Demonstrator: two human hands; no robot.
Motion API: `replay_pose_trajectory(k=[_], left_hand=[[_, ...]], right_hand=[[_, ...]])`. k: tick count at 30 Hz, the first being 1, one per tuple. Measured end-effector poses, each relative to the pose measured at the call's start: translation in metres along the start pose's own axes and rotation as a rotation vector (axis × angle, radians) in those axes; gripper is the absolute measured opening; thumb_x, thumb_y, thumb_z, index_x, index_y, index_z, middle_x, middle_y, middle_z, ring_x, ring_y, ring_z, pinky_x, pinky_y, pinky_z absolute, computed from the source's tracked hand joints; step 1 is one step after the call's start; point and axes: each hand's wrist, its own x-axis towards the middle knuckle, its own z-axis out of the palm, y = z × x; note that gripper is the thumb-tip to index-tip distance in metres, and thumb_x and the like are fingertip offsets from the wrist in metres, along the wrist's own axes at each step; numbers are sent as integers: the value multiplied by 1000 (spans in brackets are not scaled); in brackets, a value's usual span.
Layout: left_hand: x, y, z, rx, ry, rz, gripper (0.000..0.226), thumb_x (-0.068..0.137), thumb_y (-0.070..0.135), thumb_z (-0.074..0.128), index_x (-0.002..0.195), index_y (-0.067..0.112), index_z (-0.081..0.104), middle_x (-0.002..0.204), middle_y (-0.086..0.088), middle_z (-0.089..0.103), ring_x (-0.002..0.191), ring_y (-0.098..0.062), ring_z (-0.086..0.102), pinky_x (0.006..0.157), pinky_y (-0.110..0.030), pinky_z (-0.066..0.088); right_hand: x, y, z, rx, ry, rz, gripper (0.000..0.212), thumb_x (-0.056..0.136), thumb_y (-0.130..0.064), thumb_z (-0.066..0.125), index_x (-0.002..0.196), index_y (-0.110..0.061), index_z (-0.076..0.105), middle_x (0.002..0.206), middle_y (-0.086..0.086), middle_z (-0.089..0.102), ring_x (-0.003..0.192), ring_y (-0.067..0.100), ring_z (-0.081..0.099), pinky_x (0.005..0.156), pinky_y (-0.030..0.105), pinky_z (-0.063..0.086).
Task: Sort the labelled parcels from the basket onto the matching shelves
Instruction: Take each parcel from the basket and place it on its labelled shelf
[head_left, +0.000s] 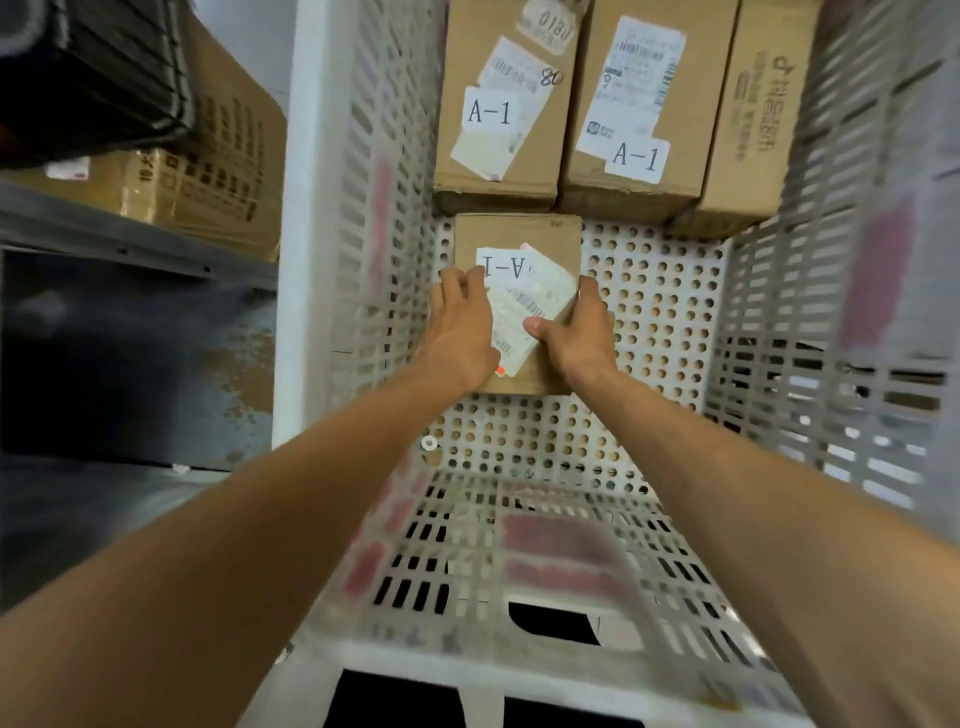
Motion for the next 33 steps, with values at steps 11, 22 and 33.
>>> replay_pose_trajectory(k=[11,22,33], left_hand=[[18,5,53,-622,-227,-123,121,67,20,86,153,29,2,151,1,37,135,-21,39,110,-43,36],[7,1,49,-877,-281,-133,119,68,-3,81,151,41,8,139,7,47,123,-18,51,92,-40,53],[-50,32,-79,-813,-124,45,112,69,-1,80,151,34,13,127,7,50,113,-9,48,91,-28,48]], right_hand=[[-14,69,-61,120,-110,47,108,64,-15,87,149,-28,21,127,-15,54,114,8,53,98,30,45],[-24,67,-55,277,-180,21,102,67,9,78,146,-30,26,117,-12,59,112,10,55,96,36,50],[-95,-40,-104,290,-81,-178,95,71,3,79,145,-28,29,111,-25,53,100,-6,52,87,22,49]])
